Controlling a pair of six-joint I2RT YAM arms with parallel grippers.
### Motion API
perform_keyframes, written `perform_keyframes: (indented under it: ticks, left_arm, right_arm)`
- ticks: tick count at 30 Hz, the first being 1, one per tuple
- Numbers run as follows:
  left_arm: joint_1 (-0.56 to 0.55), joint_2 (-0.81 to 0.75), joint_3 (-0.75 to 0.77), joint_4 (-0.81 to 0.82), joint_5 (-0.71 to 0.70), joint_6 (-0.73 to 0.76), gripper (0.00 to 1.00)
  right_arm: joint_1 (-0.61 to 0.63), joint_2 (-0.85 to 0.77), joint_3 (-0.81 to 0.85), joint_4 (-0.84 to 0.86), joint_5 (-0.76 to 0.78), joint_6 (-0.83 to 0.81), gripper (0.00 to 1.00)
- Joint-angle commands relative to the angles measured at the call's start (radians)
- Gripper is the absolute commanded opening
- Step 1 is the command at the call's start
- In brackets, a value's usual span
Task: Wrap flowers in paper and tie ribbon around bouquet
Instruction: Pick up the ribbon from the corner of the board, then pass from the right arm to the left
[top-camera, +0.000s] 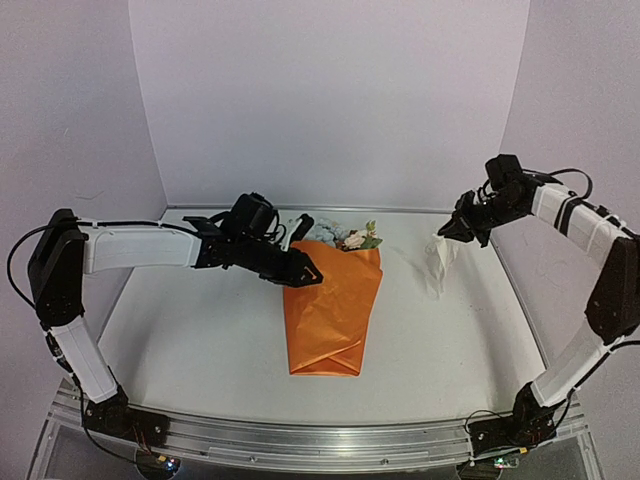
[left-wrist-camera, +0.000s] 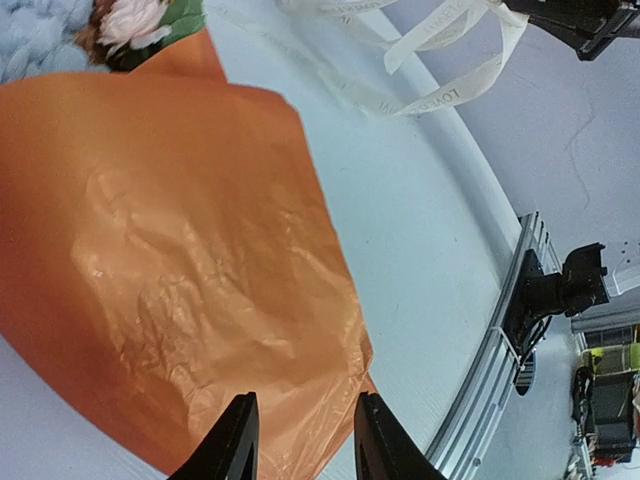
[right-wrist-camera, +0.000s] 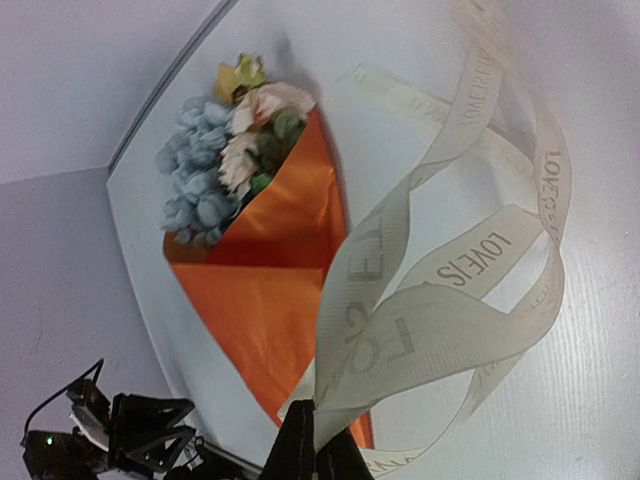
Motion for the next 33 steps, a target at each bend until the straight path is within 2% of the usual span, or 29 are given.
perform_keyframes:
  ticks: [1,7,11,21,27,33]
  left_arm:
    - [-0.036,-0.023,0.056,0.137,-0.021,0.099,0.36]
    - [-0.092,-0.015,0.058,0.281,0.01,0.159,0.4]
    - [-0.135,0.004,0.064,0.353,-0.027,0.183,0.46]
    - [-0.259,0.118,0.133,0.421,-0.118,0.256,0.52]
    - [-0.288,0.158,0.144,0.452,-0.175,0.266,0.53]
    - [-0.288,0.17,0.135,0.489,-0.324,0.267,0.53]
  right_arm:
    - [0.065,-0.154,0.005,-0.065,-0.151,0.011,0.0]
    - [0.171,-0.281,0.025,-0.099,-0.125,0.04,0.0]
    - [0.24,-0.308,0.062,-0.099,-0.085,0.084,0.0]
    - [0.334,-0.267,0.205,-0.057,-0.072,0.234,0.0]
    - [0.366,-0.258,0.279,-0.085,-0.071,0.235,0.0]
    - [0.381,-0.25,0.368,-0.157,-0.074,0.209,0.0]
